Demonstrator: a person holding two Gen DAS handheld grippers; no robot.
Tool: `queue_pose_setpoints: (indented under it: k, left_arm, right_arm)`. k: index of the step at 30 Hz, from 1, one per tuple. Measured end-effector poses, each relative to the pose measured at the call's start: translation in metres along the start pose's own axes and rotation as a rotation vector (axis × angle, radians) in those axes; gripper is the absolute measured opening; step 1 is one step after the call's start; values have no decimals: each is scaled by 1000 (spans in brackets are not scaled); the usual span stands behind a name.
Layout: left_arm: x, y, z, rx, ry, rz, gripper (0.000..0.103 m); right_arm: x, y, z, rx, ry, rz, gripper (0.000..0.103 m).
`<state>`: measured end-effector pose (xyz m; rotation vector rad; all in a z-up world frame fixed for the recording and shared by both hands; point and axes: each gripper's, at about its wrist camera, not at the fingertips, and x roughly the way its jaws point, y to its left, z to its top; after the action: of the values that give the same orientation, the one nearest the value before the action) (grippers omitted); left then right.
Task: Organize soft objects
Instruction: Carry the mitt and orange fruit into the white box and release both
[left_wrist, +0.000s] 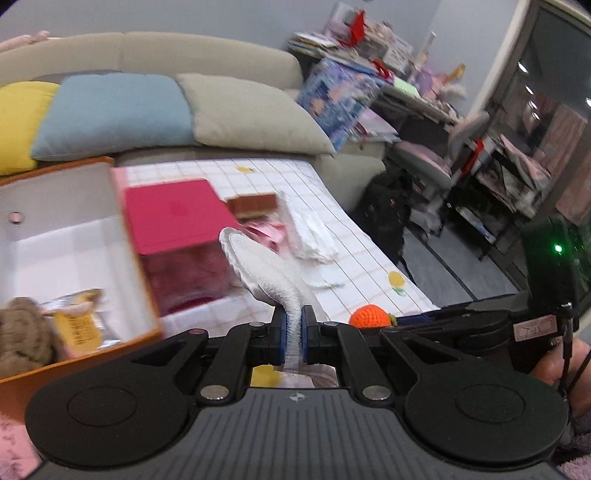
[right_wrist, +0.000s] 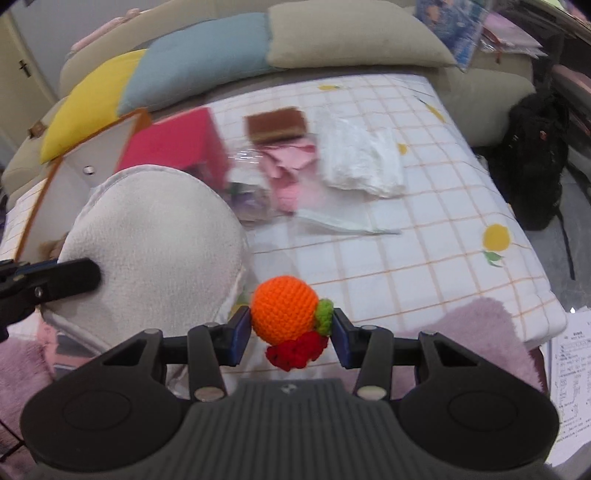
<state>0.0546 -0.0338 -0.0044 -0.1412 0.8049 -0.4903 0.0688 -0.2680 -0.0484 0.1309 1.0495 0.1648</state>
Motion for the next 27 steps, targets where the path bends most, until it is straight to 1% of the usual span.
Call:
queue_pose_setpoints:
  k: [6, 11, 15, 18, 19, 21, 23, 25, 27]
  left_arm:
    - [-37, 27, 7, -34, -79, 109, 8]
    - [-59, 55, 14, -60, -131, 191, 8]
    - [-69, 81, 15, -85, -151, 230, 8]
    - [-67, 104, 17, -114, -119, 230, 8]
    - [-64, 110, 17, -123, -102, 241, 8]
    - [-54, 124, 17, -127, -34, 291, 8]
    - [-46, 136, 16, -145, 19, 325, 8]
    - [-40, 147, 14, -169, 54, 324, 9]
    - [-35, 156, 12, -170, 89, 335, 9]
  right_arm:
    - [-12, 47, 19, -74, -56, 105, 46]
    - [-7, 103, 41, -213, -97, 189, 46]
    - [6, 150, 59, -338, -108, 224, 46]
    - [23, 181, 71, -421, -99, 224, 45]
    - [28, 190, 74, -454, -96, 216, 45]
    - [42, 208, 78, -535, -85, 187, 45]
    - [56, 222, 81, -602, -57, 165, 45]
    - [74, 230, 85, -659, -21, 141, 45]
    - [89, 238, 86, -716, 20, 117, 45]
